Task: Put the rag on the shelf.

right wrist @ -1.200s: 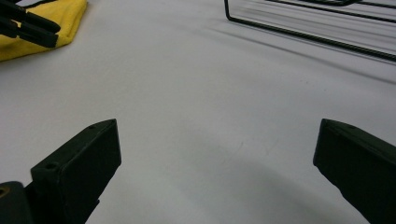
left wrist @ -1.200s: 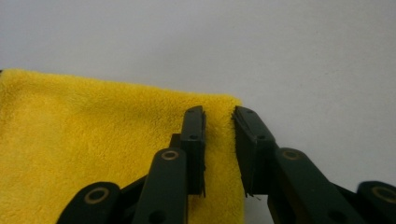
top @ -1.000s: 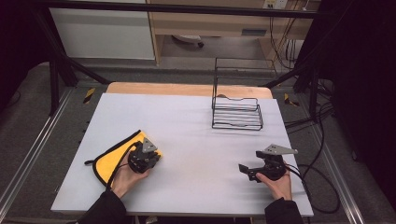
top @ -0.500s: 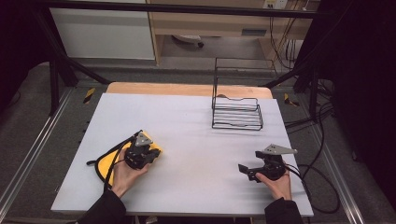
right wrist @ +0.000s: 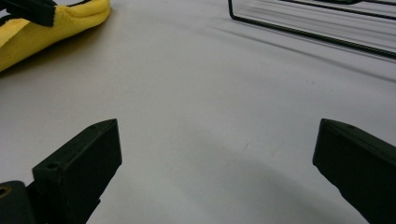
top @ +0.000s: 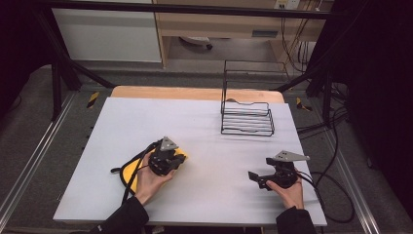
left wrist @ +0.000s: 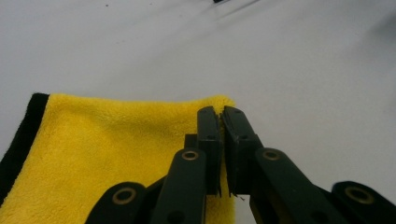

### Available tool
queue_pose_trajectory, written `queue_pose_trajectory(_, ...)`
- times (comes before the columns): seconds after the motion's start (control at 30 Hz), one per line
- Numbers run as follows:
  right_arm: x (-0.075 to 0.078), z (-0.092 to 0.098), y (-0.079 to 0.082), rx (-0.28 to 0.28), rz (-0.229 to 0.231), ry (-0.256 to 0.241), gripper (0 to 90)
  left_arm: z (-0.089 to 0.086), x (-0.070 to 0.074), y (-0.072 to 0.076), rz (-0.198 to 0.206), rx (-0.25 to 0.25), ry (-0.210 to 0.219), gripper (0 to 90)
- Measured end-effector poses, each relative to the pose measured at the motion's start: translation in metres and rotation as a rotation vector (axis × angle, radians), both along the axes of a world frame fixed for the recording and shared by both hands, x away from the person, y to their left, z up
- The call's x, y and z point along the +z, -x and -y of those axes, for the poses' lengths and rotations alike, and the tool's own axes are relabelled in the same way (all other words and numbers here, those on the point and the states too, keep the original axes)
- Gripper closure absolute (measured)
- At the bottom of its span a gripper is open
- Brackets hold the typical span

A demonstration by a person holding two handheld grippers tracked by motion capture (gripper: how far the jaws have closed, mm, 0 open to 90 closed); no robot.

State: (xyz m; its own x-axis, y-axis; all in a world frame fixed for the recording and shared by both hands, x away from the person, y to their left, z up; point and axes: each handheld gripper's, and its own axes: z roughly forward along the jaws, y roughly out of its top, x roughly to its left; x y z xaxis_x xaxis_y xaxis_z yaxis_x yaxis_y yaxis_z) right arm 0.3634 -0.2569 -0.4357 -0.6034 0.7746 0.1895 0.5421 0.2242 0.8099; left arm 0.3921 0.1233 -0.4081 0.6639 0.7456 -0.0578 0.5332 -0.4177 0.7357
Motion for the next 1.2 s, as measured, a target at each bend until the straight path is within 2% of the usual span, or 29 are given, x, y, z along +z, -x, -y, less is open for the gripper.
queue_pose_trajectory(0.17, 0.0, 0.0, 0.0, 0.001, 0.003, 0.0, 1.8, 0.022, -0.01, -0.006, -0.02, -0.015, -0.003, 85.7)
queue_pose_trajectory(0.27, 0.0, 0.0, 0.0, -0.001, 0.001, -0.001, 1.8, 0.029, -0.02, -0.01, -0.029, -0.026, -0.033, 85.4)
queue_pose_trajectory(0.4, 0.0, 0.0, 0.0, 0.0, 0.002, 0.001, 1.8, 0.026, -0.031, -0.014, -0.039, -0.058, -0.015, 82.7)
queue_pose_trajectory(0.53, -0.001, -0.001, 0.001, 0.0, 0.004, 0.005, 1.8, 0.017, -0.027, -0.015, -0.04, -0.101, 0.007, 68.5)
queue_pose_trajectory(0.7, -0.001, -0.001, 0.001, -0.005, 0.003, 0.005, 1.8, -0.013, -0.011, -0.012, -0.02, -0.12, -0.003, 51.3)
queue_pose_trajectory(0.8, -0.002, -0.002, 0.001, -0.011, 0.0, 0.003, 1.8, -0.038, -0.004, -0.01, -0.004, -0.094, -0.033, 42.3)
queue_pose_trajectory(0.87, -0.002, -0.003, 0.001, -0.015, -0.008, 0.001, 1.8, -0.057, -0.002, -0.008, 0.003, -0.073, -0.036, 38.8)
queue_pose_trajectory(0.93, -0.002, -0.004, 0.001, -0.021, -0.007, 0.006, 1.8, -0.076, -0.003, -0.007, 0.006, -0.049, -0.047, 37.6)
queue_pose_trajectory(1.07, -0.002, -0.008, 0.001, -0.02, -0.012, 0.012, 1.6, -0.112, -0.008, -0.003, -0.007, 0.011, -0.042, 37.5)
queue_pose_trajectory(1.2, -0.001, -0.015, 0.0, -0.019, -0.014, 0.012, 1.4, -0.138, -0.019, -0.001, -0.031, 0.05, -0.04, 40.4)
